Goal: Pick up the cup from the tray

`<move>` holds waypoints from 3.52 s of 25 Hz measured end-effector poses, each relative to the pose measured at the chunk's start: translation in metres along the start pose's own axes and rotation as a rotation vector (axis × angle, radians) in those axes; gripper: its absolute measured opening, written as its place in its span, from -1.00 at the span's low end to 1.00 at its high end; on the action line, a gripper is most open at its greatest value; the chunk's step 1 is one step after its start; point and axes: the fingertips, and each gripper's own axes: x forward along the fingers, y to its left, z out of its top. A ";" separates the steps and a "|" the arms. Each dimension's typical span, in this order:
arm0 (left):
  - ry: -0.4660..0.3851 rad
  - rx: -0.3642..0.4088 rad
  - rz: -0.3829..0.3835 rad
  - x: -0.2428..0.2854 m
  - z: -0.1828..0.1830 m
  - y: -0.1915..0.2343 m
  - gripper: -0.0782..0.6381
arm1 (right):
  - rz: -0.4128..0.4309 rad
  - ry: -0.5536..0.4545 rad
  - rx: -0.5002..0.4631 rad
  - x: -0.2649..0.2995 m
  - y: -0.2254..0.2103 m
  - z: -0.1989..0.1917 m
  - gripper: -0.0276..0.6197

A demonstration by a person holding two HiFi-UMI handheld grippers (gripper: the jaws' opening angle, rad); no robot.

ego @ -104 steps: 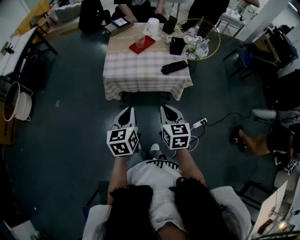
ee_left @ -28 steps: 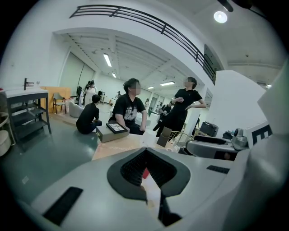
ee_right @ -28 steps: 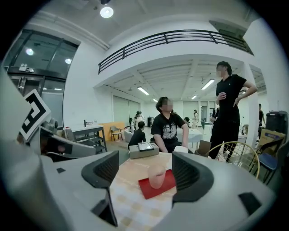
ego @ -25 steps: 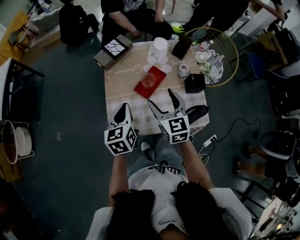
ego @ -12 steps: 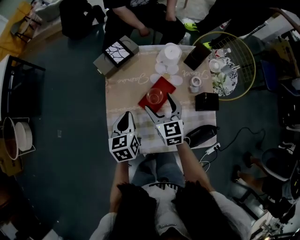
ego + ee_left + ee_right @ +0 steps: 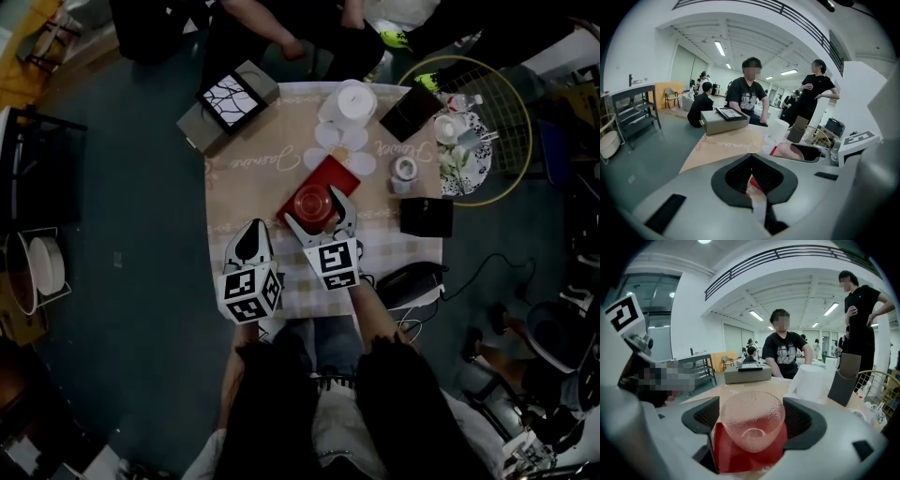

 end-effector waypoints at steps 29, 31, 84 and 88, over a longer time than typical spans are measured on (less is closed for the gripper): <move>0.028 0.055 -0.136 0.011 -0.006 -0.060 -0.76 | -0.193 -0.012 0.047 -0.070 -0.063 -0.011 0.32; 0.029 0.061 -0.144 0.013 -0.007 -0.065 -0.76 | -0.211 -0.005 0.058 -0.078 -0.070 -0.019 0.32; -0.176 0.085 -0.197 -0.097 0.043 -0.107 -0.76 | -0.203 -0.203 0.319 -0.188 -0.040 0.075 -0.31; -0.195 0.083 -0.198 -0.114 0.041 -0.106 -0.76 | -0.199 -0.169 0.279 -0.196 -0.023 0.077 -0.75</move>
